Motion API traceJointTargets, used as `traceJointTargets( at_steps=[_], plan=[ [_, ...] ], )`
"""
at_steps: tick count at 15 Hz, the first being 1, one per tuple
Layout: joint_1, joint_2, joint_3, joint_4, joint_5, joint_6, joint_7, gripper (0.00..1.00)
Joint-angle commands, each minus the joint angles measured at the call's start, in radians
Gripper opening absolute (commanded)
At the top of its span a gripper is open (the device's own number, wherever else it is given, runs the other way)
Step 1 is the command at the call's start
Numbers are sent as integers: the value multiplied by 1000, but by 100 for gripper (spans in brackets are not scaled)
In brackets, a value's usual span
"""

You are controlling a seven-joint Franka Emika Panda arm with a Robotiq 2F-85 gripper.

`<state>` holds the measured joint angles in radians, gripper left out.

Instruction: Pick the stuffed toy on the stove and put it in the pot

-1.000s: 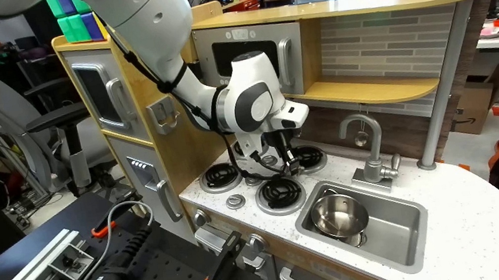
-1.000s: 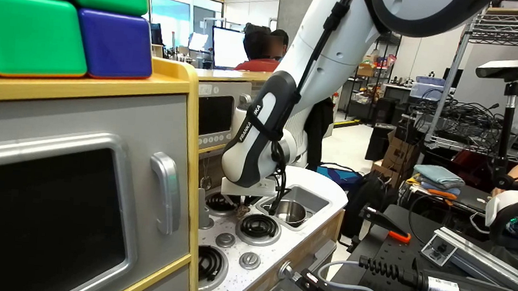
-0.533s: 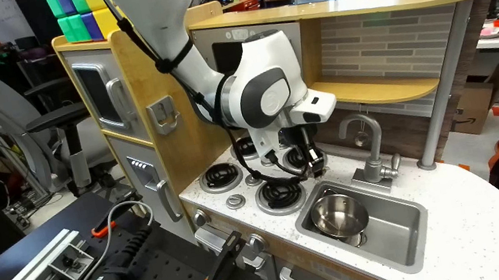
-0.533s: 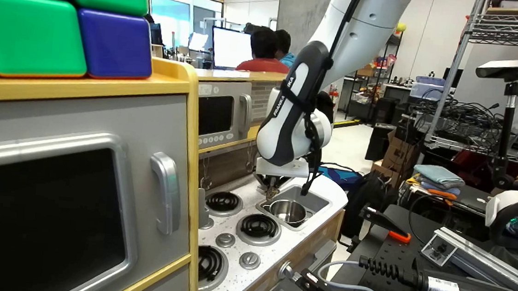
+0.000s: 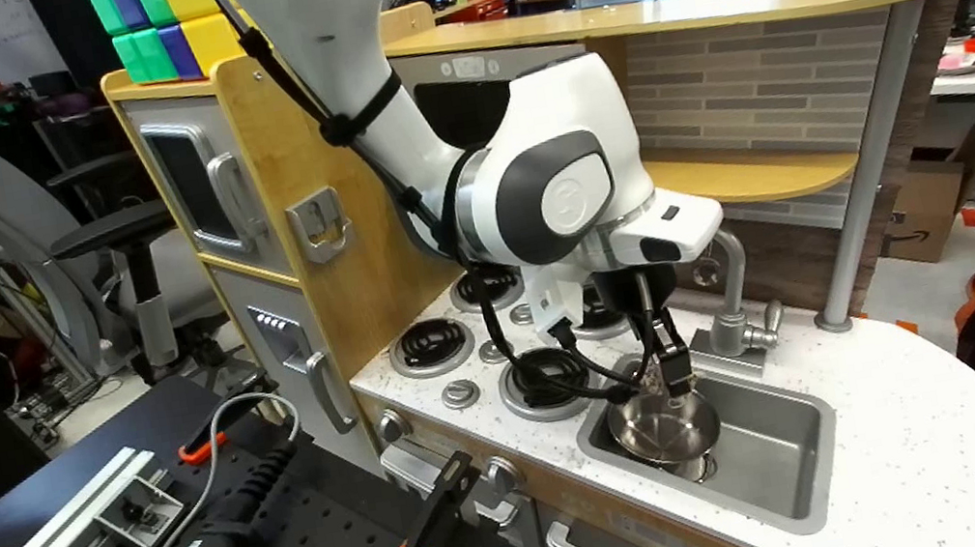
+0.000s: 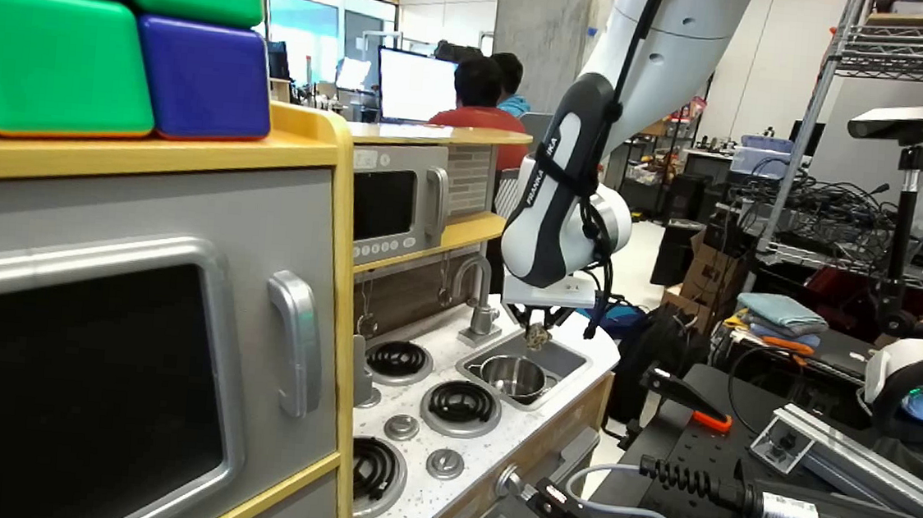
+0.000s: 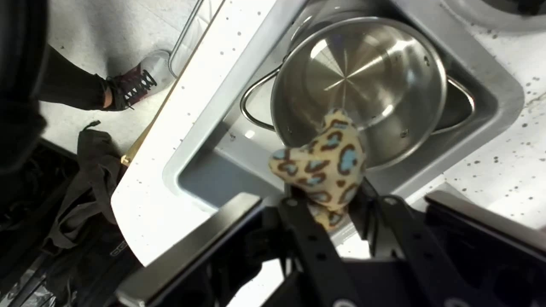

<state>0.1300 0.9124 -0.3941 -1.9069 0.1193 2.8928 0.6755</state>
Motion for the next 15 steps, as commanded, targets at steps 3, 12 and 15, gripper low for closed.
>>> traceJointTargets(
  at_steps=[3,12,15],
  plan=[
    [-39,-52,71,-25,28,-36,-38,76],
    [-152,-334,176,-199,19,-345,-276,100],
    [-141,-294,159,-148,-6,-387,-224,100]
  ],
)
